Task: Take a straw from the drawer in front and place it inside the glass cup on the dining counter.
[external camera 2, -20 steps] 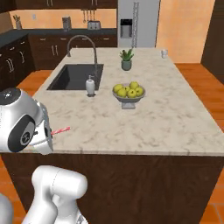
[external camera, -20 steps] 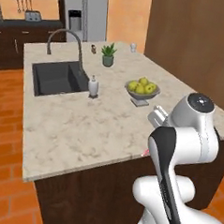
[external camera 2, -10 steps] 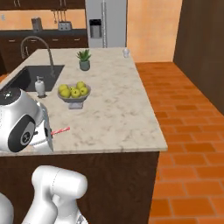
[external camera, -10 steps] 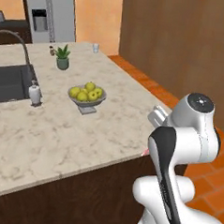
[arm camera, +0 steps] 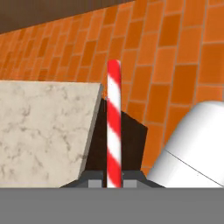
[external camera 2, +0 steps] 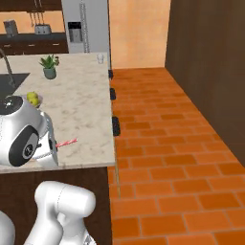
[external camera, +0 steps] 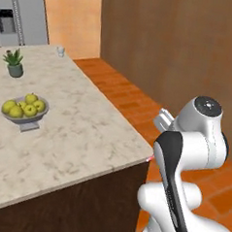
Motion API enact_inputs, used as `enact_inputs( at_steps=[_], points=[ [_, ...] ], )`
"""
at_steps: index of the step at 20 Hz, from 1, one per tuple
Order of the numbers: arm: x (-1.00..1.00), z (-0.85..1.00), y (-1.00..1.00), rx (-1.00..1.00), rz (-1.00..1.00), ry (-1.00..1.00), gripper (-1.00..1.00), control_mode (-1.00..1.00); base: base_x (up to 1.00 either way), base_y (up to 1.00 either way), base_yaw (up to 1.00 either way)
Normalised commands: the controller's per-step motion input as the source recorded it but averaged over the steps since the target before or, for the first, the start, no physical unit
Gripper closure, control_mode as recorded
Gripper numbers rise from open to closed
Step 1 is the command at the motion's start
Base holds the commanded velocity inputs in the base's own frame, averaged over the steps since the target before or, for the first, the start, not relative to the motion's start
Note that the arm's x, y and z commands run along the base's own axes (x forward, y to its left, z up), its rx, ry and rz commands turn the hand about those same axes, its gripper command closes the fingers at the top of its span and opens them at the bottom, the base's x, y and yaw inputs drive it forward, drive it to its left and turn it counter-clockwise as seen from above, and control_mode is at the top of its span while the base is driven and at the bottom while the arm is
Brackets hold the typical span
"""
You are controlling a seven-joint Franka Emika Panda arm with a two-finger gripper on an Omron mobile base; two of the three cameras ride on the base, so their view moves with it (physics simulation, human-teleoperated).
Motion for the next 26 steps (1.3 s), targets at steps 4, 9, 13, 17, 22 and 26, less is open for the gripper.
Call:
enact_inputs(
  at_steps=[4,9,13,17,22,26],
  points=[
    [0.0,0.0,0.0,0.0,0.0,0.0,1.0,1.0,0.51,-1.0,-0.09],
    [0.0,0.0,0.0,0.0,0.0,0.0,1.0,1.0,0.57,-1.0,-0.06],
    [0.0,0.0,0.0,0.0,0.0,0.0,1.0,1.0,0.76,-1.0,0.0],
    [0.0,0.0,0.0,0.0,0.0,0.0,1.0,1.0,0.97,-0.97,0.12],
    [0.0,0.0,0.0,0.0,0.0,0.0,1.0,1.0,1.0,-0.72,0.29],
    [0.0,0.0,0.0,0.0,0.0,0.0,1.0,1.0,1.0,-0.6,0.36]
  ],
)
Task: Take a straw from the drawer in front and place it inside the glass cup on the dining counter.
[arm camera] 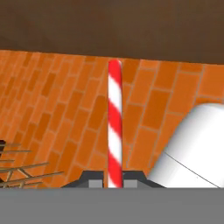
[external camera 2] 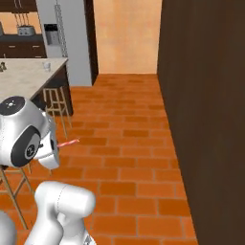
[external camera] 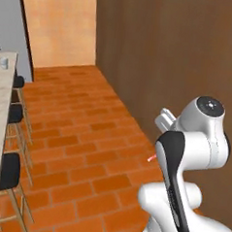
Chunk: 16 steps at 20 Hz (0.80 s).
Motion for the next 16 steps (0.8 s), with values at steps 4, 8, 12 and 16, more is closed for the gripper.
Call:
enact_inputs(
  at_steps=[4,8,12,16],
  points=[
    [0.0,0.0,0.0,0.0,0.0,0.0,1.0,1.0,1.0,-0.49,0.42],
    [0.0,0.0,0.0,0.0,0.0,0.0,1.0,1.0,1.0,-0.4,0.48],
    [0.0,0.0,0.0,0.0,0.0,0.0,1.0,1.0,1.0,-0.33,0.48],
    [0.0,0.0,0.0,0.0,0.0,0.0,1.0,1.0,1.0,-0.34,0.46]
  ],
)
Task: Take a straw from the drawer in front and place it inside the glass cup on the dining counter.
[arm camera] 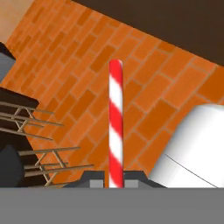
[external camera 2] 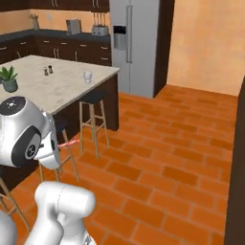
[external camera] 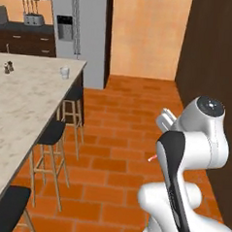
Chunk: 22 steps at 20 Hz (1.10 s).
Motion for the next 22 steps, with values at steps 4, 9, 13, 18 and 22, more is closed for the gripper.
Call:
enact_inputs(
  at_steps=[4,9,13,18,22],
  points=[
    [0.0,0.0,0.0,0.0,0.0,0.0,1.0,1.0,1.0,-0.63,0.43],
    [0.0,0.0,0.0,0.0,0.0,0.0,1.0,1.0,1.0,-0.81,0.36],
    [0.0,0.0,0.0,0.0,0.0,0.0,1.0,1.0,1.0,-0.79,0.34],
    [0.0,0.0,0.0,0.0,0.0,0.0,1.0,1.0,1.0,-0.78,0.37],
    [0.0,0.0,0.0,0.0,0.0,0.0,1.0,1.0,1.0,-0.53,0.39]
  ],
)
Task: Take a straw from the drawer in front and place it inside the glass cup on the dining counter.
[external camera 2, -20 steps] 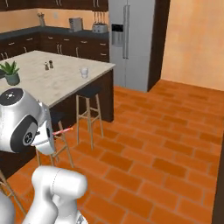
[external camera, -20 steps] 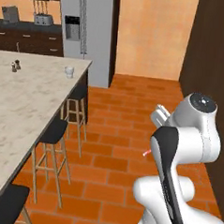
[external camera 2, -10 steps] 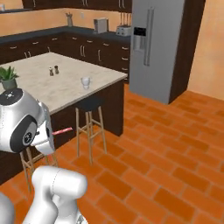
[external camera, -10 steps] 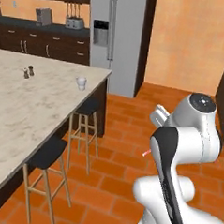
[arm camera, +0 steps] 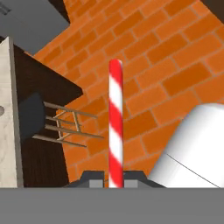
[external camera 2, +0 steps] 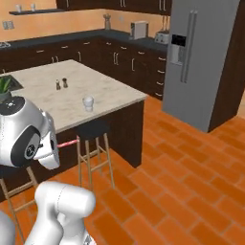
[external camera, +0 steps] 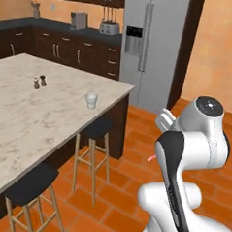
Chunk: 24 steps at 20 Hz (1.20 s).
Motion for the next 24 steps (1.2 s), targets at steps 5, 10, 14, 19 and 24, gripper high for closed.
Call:
enact_inputs(
  at_steps=[5,10,14,19,24],
  points=[
    [0.0,0.0,0.0,0.0,0.0,0.0,1.0,1.0,0.98,-0.23,0.45],
    [0.0,0.0,0.0,0.0,0.0,0.0,1.0,1.0,0.9,-0.01,0.45],
    [0.0,0.0,0.0,0.0,0.0,0.0,1.0,1.0,0.57,-0.02,0.43],
    [0.0,0.0,0.0,0.0,0.0,0.0,1.0,1.0,0.55,-0.21,0.33],
    [0.0,0.0,0.0,0.0,0.0,0.0,1.0,1.0,0.7,-0.41,0.31]
  ],
)
